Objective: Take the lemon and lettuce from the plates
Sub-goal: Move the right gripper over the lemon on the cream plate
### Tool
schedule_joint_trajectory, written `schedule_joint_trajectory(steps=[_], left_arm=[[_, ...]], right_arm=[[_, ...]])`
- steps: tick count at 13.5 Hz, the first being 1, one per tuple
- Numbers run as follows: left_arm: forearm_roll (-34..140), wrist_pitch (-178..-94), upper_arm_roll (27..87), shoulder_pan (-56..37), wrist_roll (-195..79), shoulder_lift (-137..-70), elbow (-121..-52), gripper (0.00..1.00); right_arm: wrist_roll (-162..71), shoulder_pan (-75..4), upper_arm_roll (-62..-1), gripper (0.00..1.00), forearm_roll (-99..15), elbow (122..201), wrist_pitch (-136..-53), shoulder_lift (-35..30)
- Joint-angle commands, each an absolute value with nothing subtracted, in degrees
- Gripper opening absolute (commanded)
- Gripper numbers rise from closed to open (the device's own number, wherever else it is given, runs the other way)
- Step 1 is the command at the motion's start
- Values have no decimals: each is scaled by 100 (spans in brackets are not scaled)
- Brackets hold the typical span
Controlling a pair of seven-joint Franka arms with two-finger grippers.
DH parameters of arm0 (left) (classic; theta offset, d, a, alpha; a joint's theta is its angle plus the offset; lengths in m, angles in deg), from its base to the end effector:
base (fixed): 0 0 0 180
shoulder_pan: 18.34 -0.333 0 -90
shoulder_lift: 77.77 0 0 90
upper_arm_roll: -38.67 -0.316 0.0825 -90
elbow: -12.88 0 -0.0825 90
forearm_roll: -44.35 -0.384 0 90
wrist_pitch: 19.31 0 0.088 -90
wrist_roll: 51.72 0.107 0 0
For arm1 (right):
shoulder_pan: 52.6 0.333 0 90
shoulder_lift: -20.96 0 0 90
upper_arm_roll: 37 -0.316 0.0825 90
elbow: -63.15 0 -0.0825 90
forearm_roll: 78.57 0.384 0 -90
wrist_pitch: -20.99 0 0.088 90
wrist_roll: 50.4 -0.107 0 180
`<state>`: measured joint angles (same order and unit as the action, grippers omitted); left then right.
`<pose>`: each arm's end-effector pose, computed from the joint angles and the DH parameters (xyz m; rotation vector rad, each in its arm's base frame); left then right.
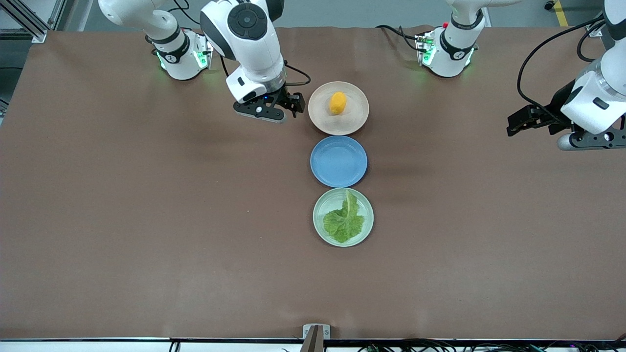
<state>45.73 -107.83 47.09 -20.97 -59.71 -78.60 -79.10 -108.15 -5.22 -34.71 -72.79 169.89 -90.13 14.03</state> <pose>0.5513 -0.0580 0.5982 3.1216 0.0603 -0.1208 0.4098 0.4219 0.4477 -3.0913 0.4029 0.1509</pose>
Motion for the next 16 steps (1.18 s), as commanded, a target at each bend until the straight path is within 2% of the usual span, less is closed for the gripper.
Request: schedule_joint_trajectory(steps=[1, 5, 11, 15, 16], left_arm=[[4532, -10668, 4719, -2124, -5946, -7786, -7871, 100], [4541, -10668, 4719, -2133, -5928, -7742, -7871, 100], [4549, -10668, 4711, -2133, -5928, -7750, -7862, 100], [4549, -10668, 4711, -2133, -5928, -7750, -7862, 100], [4549, -10676, 4711, -2133, -5928, -7750, -7853, 100]], right_arm=[[-10266, -906, -3349, 100, -7304, 16853, -8617, 1490], [-8655, -2006, -3340, 100, -7303, 16660, -8211, 1516], [-7538, -2798, -3270, 100, -7576, 16317, -7894, 1481], [-7728, -2676, -3296, 100, -7655, 16281, -7929, 1428], [-8026, -2380, -3314, 100, -7646, 16351, -7973, 1428]])
